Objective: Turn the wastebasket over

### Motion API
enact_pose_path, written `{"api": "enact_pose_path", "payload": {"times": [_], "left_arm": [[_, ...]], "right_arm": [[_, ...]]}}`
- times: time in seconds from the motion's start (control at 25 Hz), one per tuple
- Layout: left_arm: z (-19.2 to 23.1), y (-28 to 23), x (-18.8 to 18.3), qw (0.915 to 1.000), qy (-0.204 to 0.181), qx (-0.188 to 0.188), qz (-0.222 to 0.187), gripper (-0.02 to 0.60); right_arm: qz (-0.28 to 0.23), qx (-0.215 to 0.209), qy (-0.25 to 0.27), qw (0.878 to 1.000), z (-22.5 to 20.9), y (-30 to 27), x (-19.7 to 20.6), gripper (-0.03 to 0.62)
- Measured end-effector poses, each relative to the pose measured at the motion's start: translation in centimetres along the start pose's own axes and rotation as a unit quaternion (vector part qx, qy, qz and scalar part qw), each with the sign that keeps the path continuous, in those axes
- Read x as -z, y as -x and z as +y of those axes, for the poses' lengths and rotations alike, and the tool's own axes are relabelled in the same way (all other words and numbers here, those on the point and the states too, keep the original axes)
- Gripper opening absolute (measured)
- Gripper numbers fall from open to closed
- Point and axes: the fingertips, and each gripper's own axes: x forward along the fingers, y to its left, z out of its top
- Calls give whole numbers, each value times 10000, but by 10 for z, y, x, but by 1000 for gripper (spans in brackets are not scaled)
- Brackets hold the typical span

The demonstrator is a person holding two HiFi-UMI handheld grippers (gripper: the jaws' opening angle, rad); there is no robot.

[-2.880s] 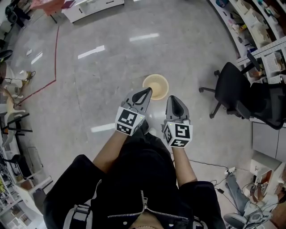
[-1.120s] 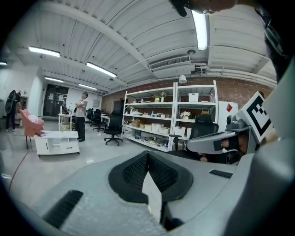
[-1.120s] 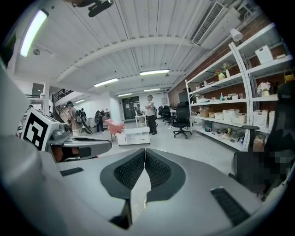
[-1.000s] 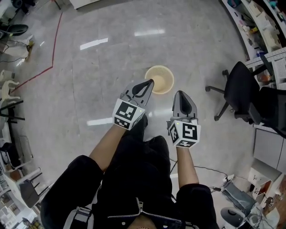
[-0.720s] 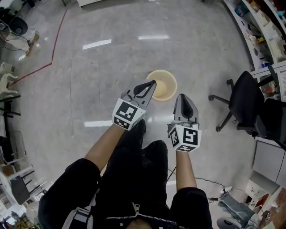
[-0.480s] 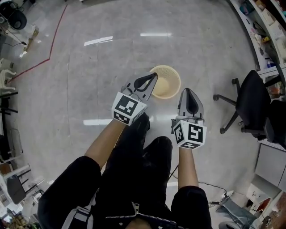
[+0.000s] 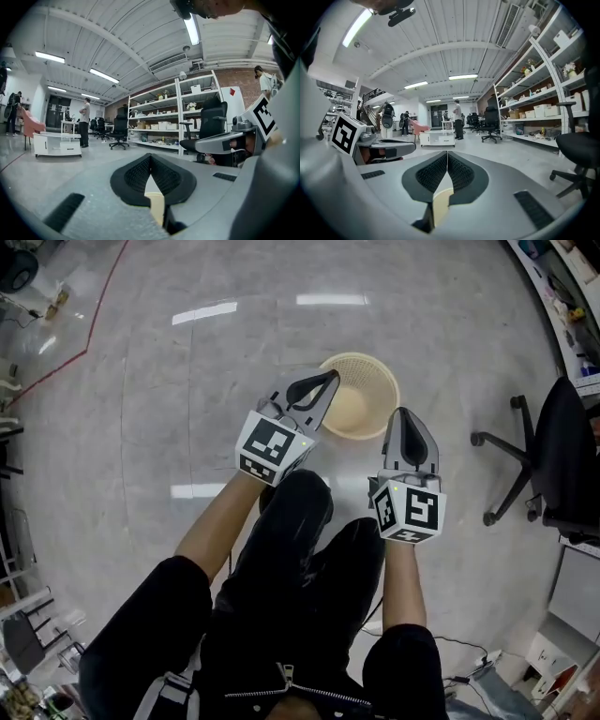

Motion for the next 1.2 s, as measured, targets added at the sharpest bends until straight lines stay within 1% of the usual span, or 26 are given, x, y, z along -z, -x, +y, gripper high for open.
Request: {"api": "enact_pose_path", "payload": {"times": [0.08, 0.2, 0.32, 0.44, 0.68, 0.84, 1.04, 1.12, 1.2], "left_arm": [[0, -4, 24, 10000, -23, 9, -33, 5], [12, 3, 56, 10000, -17, -25, -80, 5], [26, 2, 86, 9999, -17, -100, -79, 5], [30, -1, 113, 9999, -6, -134, -66, 5], [26, -4, 162, 9997, 7, -193, 123, 5], [23, -4, 184, 9996, 87, -192, 170, 5], [27, 4, 202, 9991, 266, -243, 213, 5], [28, 8, 207, 9991, 258, -255, 232, 5], [30, 12, 210, 9988, 299, -302, 239, 5]], "right_arm": [[35, -35, 22, 10000, -3, -5, 28, 11], [76, -80, 51, 9999, 7, -13, 61, 11], [104, -130, 220, 9996, 10, -23, 88, 11], [208, -209, 381, 9988, 9, -29, 120, 11], [352, -299, 382, 9982, 1, -41, 176, 11], [585, -373, 353, 9970, -3, -49, 214, 11], [920, -385, 986, 9901, 2, -58, 252, 12], [1084, -548, 1149, 9859, 8, -61, 265, 12], [1257, -806, 1331, 9798, 19, -64, 278, 13]]}}
